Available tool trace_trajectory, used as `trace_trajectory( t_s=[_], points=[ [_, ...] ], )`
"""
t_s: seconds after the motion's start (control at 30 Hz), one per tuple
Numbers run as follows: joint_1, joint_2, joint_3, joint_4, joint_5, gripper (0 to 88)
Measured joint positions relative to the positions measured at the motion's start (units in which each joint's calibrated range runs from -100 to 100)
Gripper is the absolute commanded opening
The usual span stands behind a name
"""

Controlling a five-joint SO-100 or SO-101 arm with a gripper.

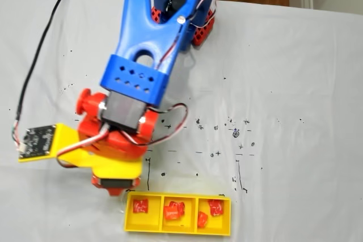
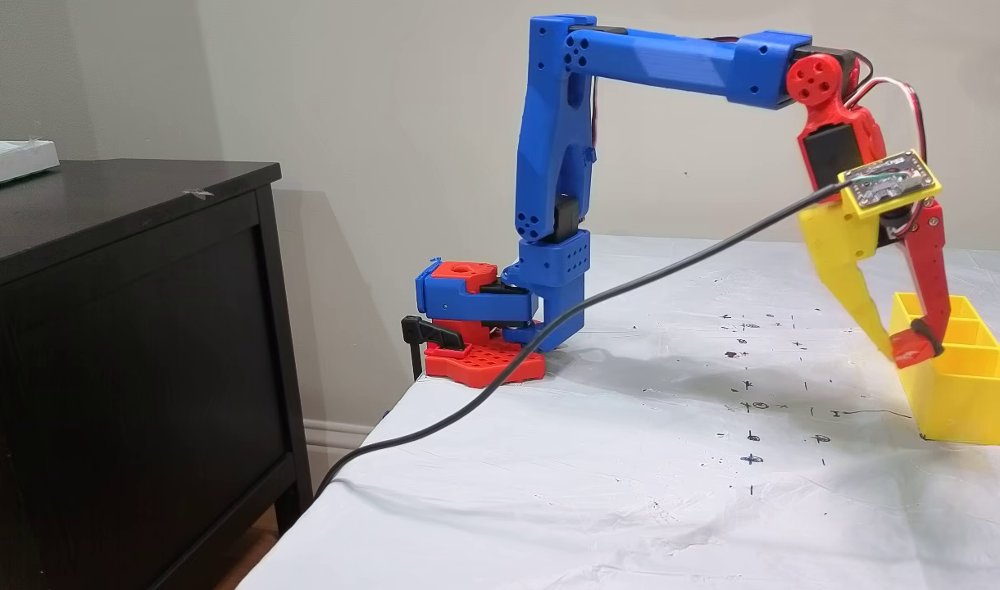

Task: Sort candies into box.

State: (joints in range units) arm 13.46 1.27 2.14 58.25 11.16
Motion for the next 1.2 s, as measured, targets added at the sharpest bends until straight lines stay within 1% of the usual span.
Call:
trace_trajectory(
  t_s=[0.3, 0.53, 0.93, 1.2],
  points=[
    [-4.84, 0.00, -1.54, 0.00, -3.76, 0.2],
    [-6.01, 3.72, -8.73, 0.71, -5.23, 0.2],
    [-7.10, 9.31, -11.80, 1.51, -5.42, 0.2],
    [-7.18, 9.90, -11.80, 1.51, -5.42, 0.2]
  ],
)
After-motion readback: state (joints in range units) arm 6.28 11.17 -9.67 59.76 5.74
